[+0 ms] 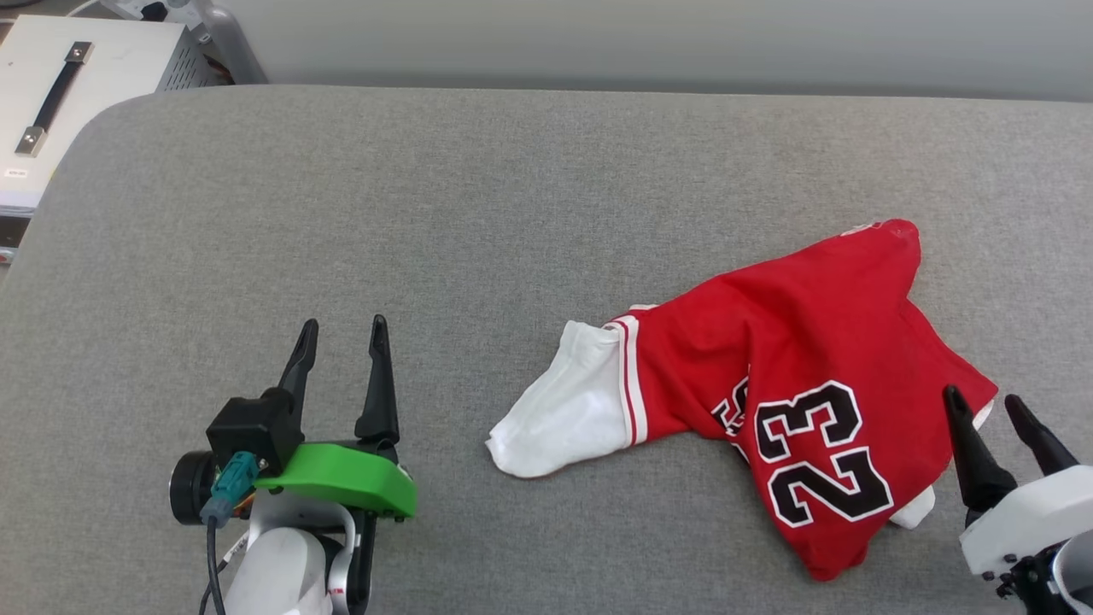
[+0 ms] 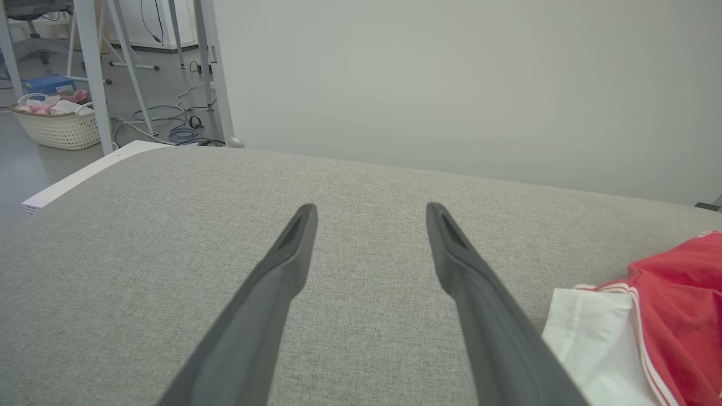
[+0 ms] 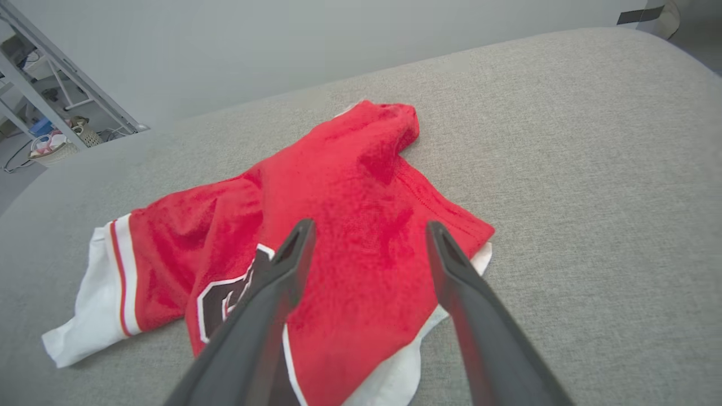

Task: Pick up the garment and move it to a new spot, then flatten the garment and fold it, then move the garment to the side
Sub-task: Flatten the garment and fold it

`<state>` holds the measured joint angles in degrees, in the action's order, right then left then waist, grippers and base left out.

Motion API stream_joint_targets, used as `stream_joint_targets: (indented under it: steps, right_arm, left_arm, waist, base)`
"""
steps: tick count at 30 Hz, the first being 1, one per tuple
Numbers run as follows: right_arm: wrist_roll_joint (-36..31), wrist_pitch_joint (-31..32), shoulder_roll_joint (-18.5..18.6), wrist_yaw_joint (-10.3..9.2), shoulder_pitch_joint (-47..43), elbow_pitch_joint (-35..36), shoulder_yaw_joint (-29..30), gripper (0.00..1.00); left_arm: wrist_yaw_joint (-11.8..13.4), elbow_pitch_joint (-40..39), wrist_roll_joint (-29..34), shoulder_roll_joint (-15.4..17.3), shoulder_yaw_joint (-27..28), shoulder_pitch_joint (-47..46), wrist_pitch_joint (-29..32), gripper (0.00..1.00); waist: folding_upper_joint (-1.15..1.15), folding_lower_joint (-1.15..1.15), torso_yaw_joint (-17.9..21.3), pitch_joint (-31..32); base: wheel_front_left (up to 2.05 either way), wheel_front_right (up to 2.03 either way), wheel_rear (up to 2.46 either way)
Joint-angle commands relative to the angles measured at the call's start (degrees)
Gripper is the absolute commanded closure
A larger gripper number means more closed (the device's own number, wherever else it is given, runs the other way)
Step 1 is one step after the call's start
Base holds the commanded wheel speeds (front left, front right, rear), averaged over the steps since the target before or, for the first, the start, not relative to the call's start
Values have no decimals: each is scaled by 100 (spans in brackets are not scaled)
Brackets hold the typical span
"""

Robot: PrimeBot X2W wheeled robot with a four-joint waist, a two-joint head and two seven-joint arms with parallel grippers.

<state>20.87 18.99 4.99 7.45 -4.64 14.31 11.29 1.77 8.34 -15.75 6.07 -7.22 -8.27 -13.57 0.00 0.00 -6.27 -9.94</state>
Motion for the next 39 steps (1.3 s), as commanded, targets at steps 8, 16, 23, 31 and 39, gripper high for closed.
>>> stream_joint_targets:
  steps: [8,16,23,31,39]
  right_arm:
    - [218,804,648,3,854,-1039,388,0]
    - [560,1805,1307,3,1954,-2076,275,0]
    - [784,2358,1849,3,2821,-2760,-300,0]
    - [1017,3007,2197,3,3118,-3527,-965,0]
    - [1176,3318,2289,3,3249,-3611,-1293,100]
  left_arm:
    - [41,-49,-54,13,-88,-49,-22,0]
    - [13,-9,-70,-57,-194,-268,-74,0]
    - [-11,52,-78,-109,-237,-467,-114,0]
    - [-12,138,-105,-170,-223,-534,-137,0]
    - [-26,103,-86,-214,-164,-536,-141,0]
  waist:
    - [0,0,-96,-215]
    - [0,0,-336,-597]
    - [0,0,-552,-886]
    - [0,0,-717,-1025]
    - [0,0,-714,-1031]
  base:
    - [0,0,0]
    - [0,0,0]
    - [0,0,0]
    - [0,0,0]
    - [0,0,0]
